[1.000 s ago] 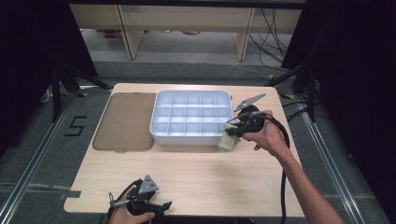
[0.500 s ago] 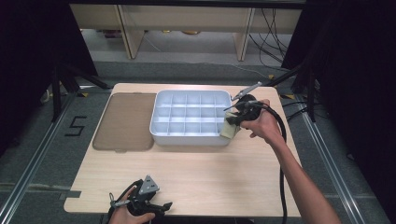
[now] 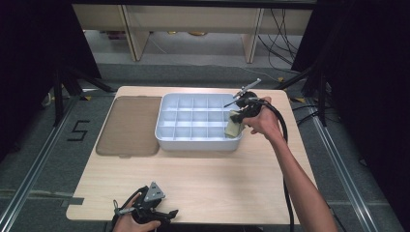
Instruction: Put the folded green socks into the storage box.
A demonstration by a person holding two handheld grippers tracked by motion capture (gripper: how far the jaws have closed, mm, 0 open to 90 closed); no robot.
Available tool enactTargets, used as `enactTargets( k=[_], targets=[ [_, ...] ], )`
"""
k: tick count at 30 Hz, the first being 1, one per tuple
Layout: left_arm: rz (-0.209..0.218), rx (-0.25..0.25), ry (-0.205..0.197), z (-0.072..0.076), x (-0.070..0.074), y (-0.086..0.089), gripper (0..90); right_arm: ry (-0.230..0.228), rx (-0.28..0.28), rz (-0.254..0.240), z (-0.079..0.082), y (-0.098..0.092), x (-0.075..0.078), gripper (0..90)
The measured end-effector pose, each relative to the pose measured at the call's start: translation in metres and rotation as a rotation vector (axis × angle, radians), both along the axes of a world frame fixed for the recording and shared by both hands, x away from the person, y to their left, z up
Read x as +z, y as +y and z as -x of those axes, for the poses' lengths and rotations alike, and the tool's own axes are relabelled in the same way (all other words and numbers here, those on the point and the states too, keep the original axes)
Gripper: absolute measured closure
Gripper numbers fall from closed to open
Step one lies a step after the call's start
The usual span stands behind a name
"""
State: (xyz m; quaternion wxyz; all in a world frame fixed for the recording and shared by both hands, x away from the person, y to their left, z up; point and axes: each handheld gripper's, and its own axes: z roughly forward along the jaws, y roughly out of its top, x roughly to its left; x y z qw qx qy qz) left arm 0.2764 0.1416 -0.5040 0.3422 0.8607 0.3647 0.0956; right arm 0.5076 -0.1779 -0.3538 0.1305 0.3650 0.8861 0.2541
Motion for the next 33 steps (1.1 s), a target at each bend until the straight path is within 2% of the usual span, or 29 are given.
enactTargets(
  k=[1, 3, 9, 16, 17, 22, 30, 33],
  targets=[
    [-0.001, -0.002, 0.0, 0.0, 0.0, 0.0, 22.5, -0.019, 0.018, 0.007, -0.002, 0.0, -0.002, 74.4],
    [0.012, 0.004, 0.005, 0.001, 0.0, -0.001, 22.5, -0.007, 0.011, 0.01, -0.005, 0.001, -0.004, 74.4],
    [0.009, -0.007, 0.005, 0.001, 0.0, -0.001, 22.5, 0.015, -0.005, 0.036, -0.013, 0.003, -0.014, 74.4],
    [0.001, -0.002, 0.002, 0.0, 0.0, -0.001, 22.5, -0.003, 0.008, 0.073, -0.018, 0.004, -0.023, 74.4],
    [0.013, 0.011, 0.016, 0.001, -0.001, -0.002, 22.5, -0.003, 0.009, 0.072, -0.018, 0.004, -0.024, 74.4],
    [0.004, 0.002, 0.003, 0.002, 0.0, -0.002, 22.5, 0.002, 0.02, 0.089, -0.019, 0.006, -0.038, 74.4],
    [0.01, -0.006, 0.006, 0.001, -0.001, -0.002, 22.5, 0.007, 0.013, 0.077, -0.02, 0.003, -0.049, 74.4],
    [-0.002, -0.004, -0.002, 0.001, -0.001, -0.002, 22.5, -0.002, 0.02, 0.085, -0.019, 0.003, -0.052, 74.4]
  ],
)
